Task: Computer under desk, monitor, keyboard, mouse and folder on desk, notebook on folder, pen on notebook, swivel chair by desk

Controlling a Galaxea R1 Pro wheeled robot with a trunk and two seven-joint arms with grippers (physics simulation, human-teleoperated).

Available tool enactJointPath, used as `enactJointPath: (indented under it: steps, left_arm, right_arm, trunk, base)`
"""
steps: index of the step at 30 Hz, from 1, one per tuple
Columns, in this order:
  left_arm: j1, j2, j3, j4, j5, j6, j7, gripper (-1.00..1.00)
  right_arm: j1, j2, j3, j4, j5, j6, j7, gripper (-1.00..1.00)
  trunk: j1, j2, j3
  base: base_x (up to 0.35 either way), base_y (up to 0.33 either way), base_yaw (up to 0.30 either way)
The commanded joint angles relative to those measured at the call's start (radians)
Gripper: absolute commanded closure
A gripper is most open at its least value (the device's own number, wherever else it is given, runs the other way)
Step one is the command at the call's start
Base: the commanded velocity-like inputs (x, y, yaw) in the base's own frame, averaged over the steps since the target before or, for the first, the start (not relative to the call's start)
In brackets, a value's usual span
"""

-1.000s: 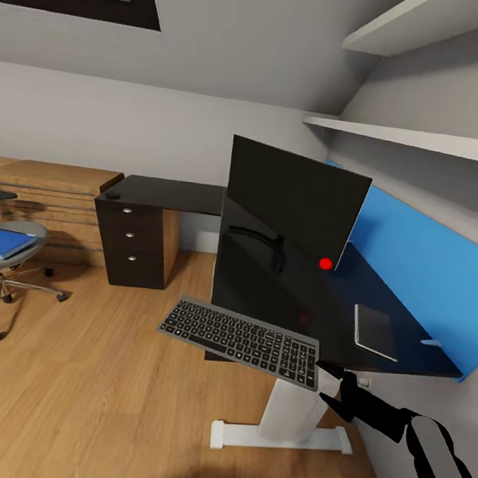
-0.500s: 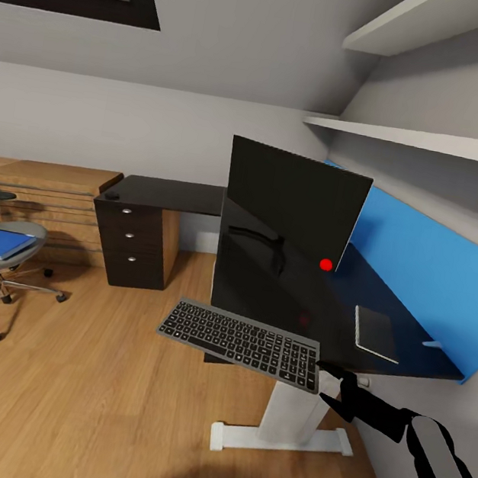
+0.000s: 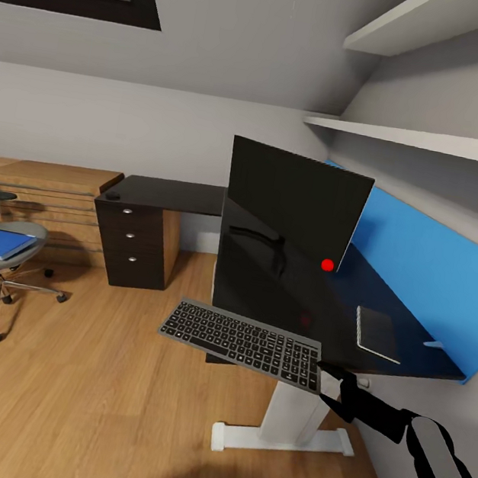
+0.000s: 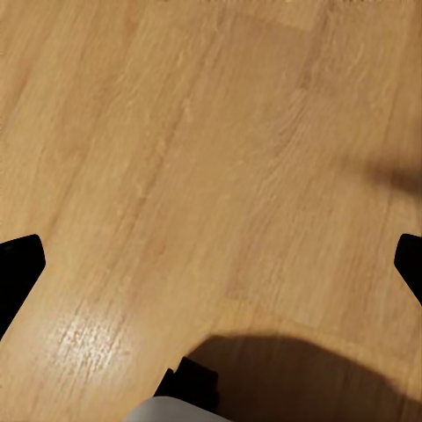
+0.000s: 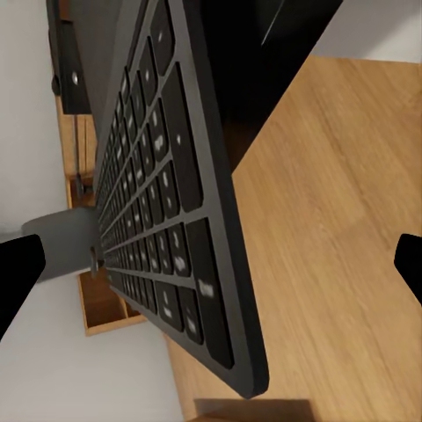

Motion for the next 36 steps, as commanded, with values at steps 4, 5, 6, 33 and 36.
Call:
enactJointPath:
  steps: [4,5,6,33,36]
  left_arm:
    - [0.000,0.001,-0.005,-0.002,0.008,0.000,0.008,-1.00]
    - [0.000,0.001,-0.005,-0.002,0.008,0.000,0.008,-1.00]
    - [0.000,0.001,-0.005,-0.002,0.008,0.001,0.008,-1.00]
    - [0.000,0.001,-0.005,-0.002,0.008,0.000,0.008,-1.00]
    - [0.000,0.001,-0.005,-0.002,0.008,0.000,0.008,-1.00]
  right_arm:
    - [-0.001,0.001,-0.001,0.002,0.011,0.004,0.009,-1.00]
    - [-0.001,0.001,-0.001,0.002,0.011,0.004,0.009,-1.00]
    - [-0.001,0.001,-0.001,0.003,0.012,0.003,0.008,-1.00]
    - [-0.001,0.001,-0.001,0.005,0.012,0.003,0.008,-1.00]
    - [-0.001,0.001,-0.001,0.005,0.012,0.003,0.008,-1.00]
  trunk:
    - [0.000,0.000,-0.001]
    - [0.000,0.000,-0.001]
    - [0.000,0.000,-0.001]
    - [0.000,0.000,-0.001]
    - [0.000,0.000,-0.001]
  base:
    - [0.000,0.001,0.000]
    - [0.000,0.000,0.000]
    - [0.000,0.000,0.000]
    - [0.026,0.025,0.000]
    - [0.000,0.000,0.000]
